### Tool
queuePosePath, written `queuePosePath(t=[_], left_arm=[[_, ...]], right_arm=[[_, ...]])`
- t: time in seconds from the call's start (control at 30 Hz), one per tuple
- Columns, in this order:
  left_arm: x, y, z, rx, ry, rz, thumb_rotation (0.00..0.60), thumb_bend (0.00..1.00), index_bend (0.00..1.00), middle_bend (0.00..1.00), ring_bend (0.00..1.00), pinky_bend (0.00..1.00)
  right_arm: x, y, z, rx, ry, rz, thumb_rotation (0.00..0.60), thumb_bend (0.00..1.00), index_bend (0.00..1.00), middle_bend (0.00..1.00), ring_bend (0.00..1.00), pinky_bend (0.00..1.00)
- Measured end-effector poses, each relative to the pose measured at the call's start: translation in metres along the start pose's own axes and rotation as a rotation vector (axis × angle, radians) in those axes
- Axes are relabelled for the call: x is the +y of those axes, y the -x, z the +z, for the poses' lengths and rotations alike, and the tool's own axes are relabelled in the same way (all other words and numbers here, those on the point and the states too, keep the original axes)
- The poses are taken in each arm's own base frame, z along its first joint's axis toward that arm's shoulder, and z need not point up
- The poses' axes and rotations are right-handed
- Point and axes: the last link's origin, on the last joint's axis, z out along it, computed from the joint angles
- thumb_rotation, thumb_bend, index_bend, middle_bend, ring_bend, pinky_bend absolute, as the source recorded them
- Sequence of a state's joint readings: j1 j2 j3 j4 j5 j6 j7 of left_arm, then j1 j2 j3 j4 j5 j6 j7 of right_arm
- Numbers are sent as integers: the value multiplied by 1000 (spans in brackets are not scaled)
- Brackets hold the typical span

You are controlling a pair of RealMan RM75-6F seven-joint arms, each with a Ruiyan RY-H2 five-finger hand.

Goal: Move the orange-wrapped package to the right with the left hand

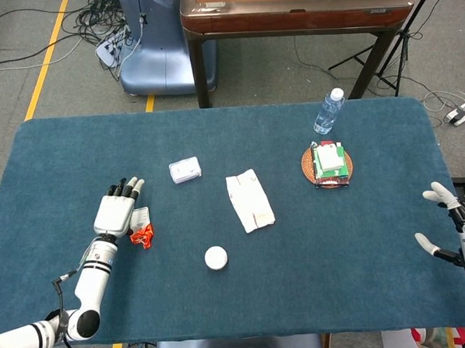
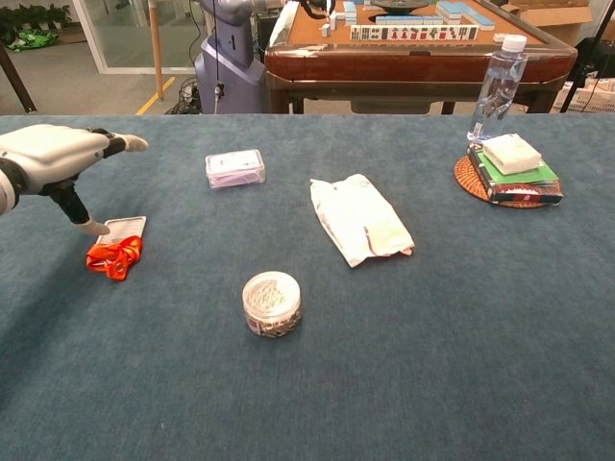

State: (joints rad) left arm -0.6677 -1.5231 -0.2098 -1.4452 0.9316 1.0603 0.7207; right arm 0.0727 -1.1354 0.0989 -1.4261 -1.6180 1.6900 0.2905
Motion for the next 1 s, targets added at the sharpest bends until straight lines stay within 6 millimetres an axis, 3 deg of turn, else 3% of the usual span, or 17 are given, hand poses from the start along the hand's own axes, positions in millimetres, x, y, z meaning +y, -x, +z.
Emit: queuePosePath(t=[0.47, 1.0], left_arm=[[15, 6, 4, -33, 12, 47, 600, 0, 0, 0, 0, 109], [62, 0, 11, -44, 83, 14, 600, 0, 0, 0, 0, 109]], right_arm=[[1, -3, 0, 6, 1, 6, 600, 157, 103, 298, 341, 487], [2, -6, 0, 13, 2, 16, 600, 157, 103, 298, 341, 487]])
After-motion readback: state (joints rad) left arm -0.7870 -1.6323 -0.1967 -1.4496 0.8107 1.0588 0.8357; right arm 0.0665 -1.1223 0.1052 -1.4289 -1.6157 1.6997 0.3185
